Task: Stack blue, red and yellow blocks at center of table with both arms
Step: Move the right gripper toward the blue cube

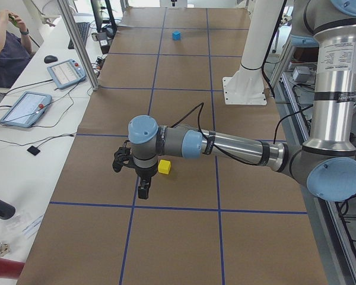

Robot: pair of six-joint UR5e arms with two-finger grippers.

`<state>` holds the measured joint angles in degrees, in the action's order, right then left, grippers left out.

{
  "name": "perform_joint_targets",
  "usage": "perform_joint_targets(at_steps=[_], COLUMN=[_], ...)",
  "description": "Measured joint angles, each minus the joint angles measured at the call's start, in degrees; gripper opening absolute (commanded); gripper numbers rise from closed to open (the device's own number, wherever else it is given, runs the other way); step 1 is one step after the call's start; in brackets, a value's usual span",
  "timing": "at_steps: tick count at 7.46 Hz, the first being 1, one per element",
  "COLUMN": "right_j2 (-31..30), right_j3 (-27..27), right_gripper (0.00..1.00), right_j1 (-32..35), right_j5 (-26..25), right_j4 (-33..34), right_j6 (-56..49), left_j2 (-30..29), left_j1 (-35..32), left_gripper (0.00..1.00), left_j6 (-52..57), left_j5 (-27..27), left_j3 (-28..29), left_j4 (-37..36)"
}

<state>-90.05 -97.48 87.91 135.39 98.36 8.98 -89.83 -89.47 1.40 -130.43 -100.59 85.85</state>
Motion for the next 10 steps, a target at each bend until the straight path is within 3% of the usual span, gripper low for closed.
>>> perform_joint_targets(at_steps=[5, 7, 10], right_j2=[0.46, 4.51, 10.13], right_j3=[-1.29, -2.61, 0.34], right_gripper=[1.00, 1.00, 1.00], right_j1=[0.72, -0.08, -10.40], right_j5=[0.01, -0.98, -0.02], right_j4=[-0.53, -1.63, -9.28], right_j6=[-1.37, -1.19, 0.10], left_j2=[0.12, 0.07, -0.19], left_j1=[-0.12, -0.15, 0.21], left_gripper=[1.00, 1.00, 1.00], left_j6=[0.10, 0.30, 0.37], left_j5=[-0.37, -0.64, -0.76], left_j3=[-0.29, -0.76, -1.49], left_j4=[-0.08, 0.17, 1.17])
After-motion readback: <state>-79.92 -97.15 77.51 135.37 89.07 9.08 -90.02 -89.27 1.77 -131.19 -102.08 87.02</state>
